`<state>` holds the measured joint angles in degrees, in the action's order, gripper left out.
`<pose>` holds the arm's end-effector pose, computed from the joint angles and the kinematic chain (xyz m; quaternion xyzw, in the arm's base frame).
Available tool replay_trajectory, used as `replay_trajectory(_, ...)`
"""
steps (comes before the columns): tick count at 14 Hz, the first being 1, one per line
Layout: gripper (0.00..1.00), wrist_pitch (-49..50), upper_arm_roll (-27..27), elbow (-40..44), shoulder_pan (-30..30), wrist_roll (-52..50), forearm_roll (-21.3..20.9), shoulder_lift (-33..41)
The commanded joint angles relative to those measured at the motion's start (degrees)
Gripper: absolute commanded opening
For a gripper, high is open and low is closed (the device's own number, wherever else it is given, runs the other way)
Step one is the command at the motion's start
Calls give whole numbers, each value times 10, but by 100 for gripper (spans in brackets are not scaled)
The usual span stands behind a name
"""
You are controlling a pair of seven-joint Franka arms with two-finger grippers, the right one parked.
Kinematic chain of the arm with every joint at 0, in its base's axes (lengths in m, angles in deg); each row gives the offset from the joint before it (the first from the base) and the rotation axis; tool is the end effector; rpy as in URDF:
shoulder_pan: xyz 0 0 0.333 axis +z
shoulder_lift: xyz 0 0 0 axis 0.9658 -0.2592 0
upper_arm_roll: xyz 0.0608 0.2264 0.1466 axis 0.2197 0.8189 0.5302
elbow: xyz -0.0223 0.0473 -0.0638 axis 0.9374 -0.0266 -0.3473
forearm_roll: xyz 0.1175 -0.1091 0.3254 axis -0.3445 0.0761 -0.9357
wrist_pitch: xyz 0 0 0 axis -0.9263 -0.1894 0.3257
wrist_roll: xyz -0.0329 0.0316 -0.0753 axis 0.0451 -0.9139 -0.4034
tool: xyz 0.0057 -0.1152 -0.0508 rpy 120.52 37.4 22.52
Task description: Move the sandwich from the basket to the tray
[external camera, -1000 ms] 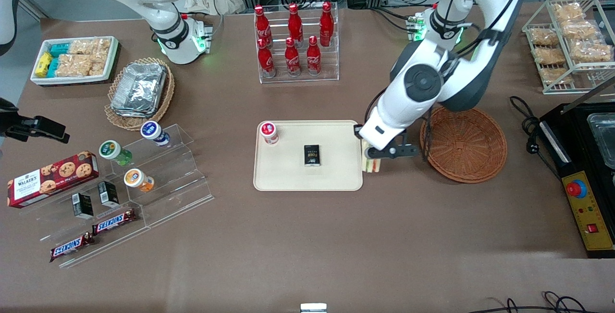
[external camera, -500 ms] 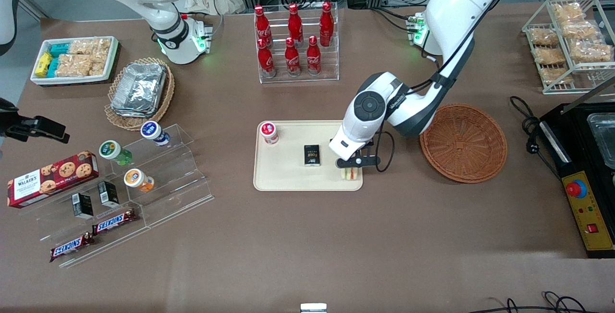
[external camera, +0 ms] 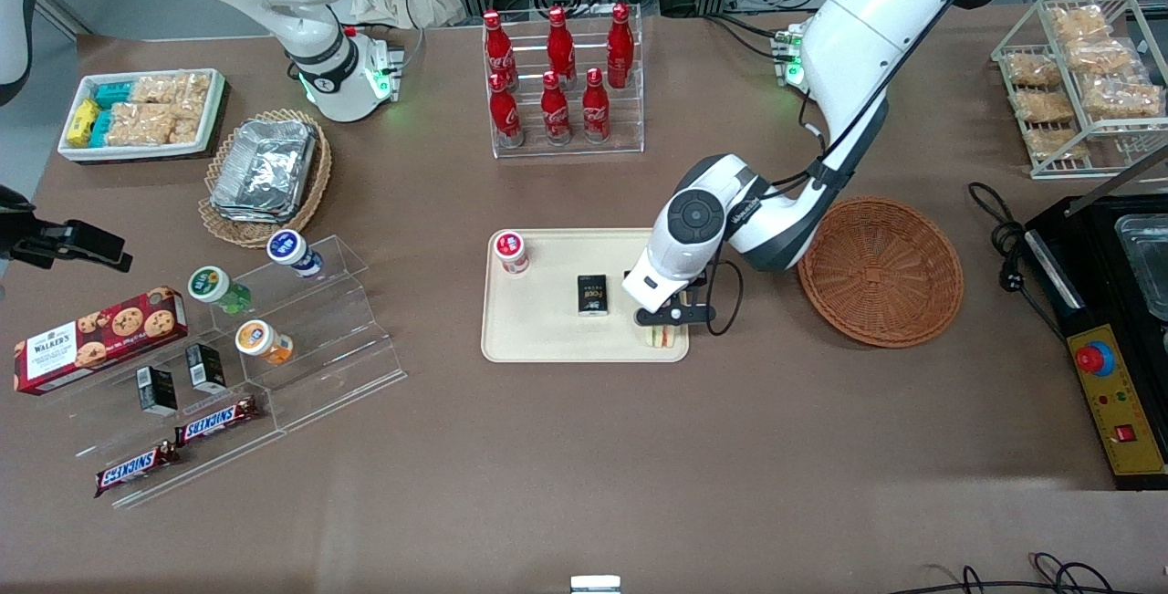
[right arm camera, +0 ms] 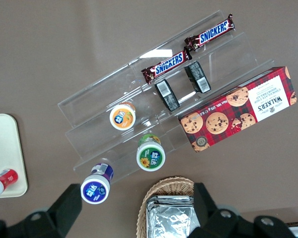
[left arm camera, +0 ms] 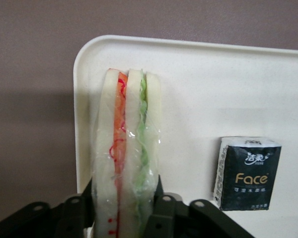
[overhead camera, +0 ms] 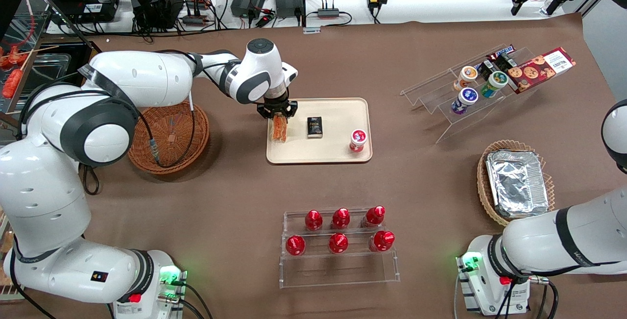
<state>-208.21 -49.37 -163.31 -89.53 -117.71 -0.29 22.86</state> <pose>0.4774 -0.3763 0.1983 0.9985 0.0316 -0.0310 0.0336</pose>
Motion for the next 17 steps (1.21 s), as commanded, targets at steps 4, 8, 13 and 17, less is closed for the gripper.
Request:
replay_trajectory(4,100,27,1,51,-1,-110,-16,48)
replay_trajectory(8,100,159,4,88,39,-103,-11,135)
replay_trajectory(13,100,220,85,78,51,14,46,237)
replay_trajectory(17,100,337,197,70,38,244,109,326)
